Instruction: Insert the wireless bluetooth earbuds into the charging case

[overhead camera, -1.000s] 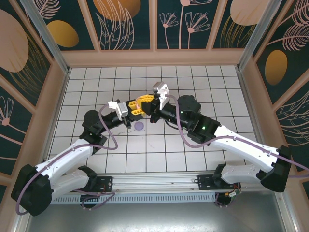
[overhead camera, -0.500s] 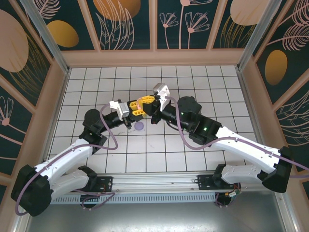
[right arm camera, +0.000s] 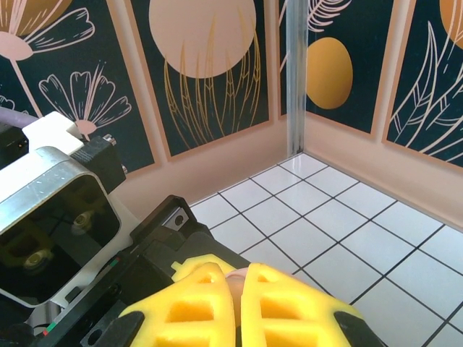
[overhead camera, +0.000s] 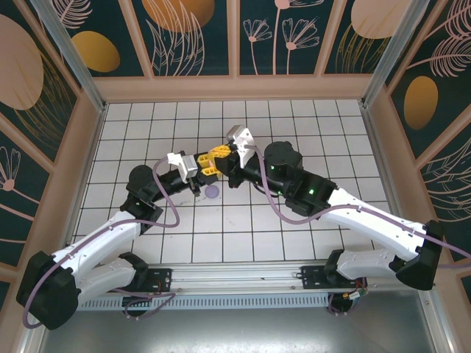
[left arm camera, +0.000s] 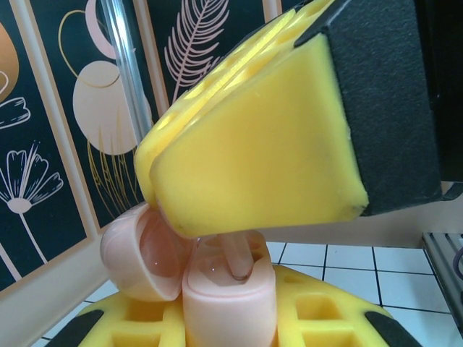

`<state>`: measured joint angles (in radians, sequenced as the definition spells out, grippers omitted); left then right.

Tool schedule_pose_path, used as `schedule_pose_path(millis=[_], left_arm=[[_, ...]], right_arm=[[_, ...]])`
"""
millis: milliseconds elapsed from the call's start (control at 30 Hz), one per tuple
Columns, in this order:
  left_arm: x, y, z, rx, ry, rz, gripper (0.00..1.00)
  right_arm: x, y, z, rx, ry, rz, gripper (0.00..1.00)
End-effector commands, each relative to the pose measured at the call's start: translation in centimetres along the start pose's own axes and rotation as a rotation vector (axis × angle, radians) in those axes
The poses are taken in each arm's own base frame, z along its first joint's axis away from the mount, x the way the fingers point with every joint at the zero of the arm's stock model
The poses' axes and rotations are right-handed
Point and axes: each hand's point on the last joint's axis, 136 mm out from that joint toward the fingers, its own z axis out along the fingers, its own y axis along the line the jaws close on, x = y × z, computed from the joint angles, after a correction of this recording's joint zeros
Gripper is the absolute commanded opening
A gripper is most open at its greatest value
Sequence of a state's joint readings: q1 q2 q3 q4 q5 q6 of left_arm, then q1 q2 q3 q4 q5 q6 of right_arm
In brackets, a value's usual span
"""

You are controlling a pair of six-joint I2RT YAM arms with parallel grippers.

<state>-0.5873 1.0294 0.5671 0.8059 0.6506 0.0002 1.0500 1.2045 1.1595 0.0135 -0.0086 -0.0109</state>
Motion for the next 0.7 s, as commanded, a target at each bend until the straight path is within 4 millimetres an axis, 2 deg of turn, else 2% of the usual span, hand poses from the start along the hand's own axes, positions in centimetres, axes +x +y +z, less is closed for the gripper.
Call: schedule_pose_path(millis=[0,167,333,467,667], left_arm=[[-7.3,-3.2,-0.2,0.141,-0.2,0.202,0.0],[-7.4,-3.3,-0.3,0.142,-0.204,0.205,0.0],[-7.4,-3.6,-0.5,0.154,-0.206,0.212,0.0],[-7.5,-3.8,-0.6,0.16,-0.208,0.215,0.0],[-7.5,-3.7,-0.5,0.157,-0.206,0.207,0.0]], right_arm=[[6.9,0.7,1.1,-0.03,0.227,-0.013,0.04],[7.2,-0.4,0.2,0.025,0.212,0.002,0.04],[5.7,-1.9,-0.8,0.081,0.139,0.042,0.04],[4.6,-1.8,-1.0,0.064,0.106,0.056,0.04],[4.9,-1.1,-0.4,0.025,0.143,0.053,0.07]])
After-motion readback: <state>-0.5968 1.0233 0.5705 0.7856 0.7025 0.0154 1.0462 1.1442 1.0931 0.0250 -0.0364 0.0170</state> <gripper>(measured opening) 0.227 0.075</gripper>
